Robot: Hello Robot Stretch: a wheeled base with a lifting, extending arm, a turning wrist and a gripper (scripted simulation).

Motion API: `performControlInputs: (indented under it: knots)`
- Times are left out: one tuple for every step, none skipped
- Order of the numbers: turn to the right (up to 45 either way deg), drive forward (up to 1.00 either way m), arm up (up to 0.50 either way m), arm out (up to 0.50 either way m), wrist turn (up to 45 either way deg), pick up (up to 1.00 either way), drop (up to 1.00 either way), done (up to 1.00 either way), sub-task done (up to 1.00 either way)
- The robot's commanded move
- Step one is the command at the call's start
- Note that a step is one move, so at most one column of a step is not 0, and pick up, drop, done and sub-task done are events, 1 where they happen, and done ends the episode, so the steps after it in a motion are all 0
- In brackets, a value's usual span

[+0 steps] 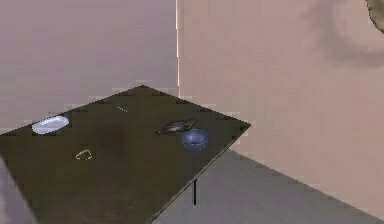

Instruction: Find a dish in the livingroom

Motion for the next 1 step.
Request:
performControlInputs:
  knots:
    - [0.0,0.0,0.0,0.0,0.0,0.0,0.0,1.0,0.0]
